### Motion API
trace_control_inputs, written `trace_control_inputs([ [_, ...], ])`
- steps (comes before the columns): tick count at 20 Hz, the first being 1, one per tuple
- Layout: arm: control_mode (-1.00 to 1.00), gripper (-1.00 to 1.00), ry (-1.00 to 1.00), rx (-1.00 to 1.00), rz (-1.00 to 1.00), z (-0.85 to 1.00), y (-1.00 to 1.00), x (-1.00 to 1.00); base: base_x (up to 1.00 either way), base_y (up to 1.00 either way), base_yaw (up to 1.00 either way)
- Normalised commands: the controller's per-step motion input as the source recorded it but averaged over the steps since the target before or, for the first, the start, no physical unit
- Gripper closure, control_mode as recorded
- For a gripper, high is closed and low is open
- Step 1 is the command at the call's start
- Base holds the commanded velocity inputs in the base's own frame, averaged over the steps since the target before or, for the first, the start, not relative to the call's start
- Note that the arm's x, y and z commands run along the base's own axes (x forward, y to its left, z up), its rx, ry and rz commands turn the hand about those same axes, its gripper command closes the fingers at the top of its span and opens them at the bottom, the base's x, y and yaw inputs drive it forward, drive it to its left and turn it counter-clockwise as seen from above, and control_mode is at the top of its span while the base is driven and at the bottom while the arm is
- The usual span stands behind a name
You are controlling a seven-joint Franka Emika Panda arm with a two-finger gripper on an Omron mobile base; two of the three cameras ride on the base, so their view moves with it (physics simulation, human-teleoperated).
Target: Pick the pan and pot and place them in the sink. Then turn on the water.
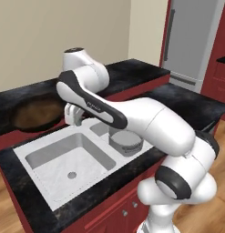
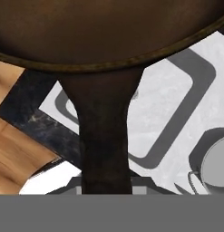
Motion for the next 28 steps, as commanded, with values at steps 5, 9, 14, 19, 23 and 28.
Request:
trace_control_inputs([
  [5, -1.00, 1.00, 0.07, -0.04, 0.00, -0.64, 0.00, 0.00, 0.00, 0.00, 0.00],
  [9, -1.00, 1.00, 0.16, -0.06, 0.00, -0.75, 0.00, 0.09, 0.00, 0.00, 0.00],
  [14, -1.00, 1.00, 0.08, -0.03, -0.01, -0.74, 0.00, 0.15, 0.00, 0.00, 0.00],
  [19, -1.00, 1.00, 0.06, 0.00, -0.05, -0.41, 0.00, 0.18, 0.00, 0.00, 0.00],
  [23, -1.00, 1.00, 0.05, -0.01, -0.08, -0.35, 0.00, 0.16, 0.00, 0.00, 0.00],
  [28, -1.00, 1.00, 0.06, 0.00, -0.07, -0.35, 0.00, 0.00, 0.00, 0.00, 0.00],
])
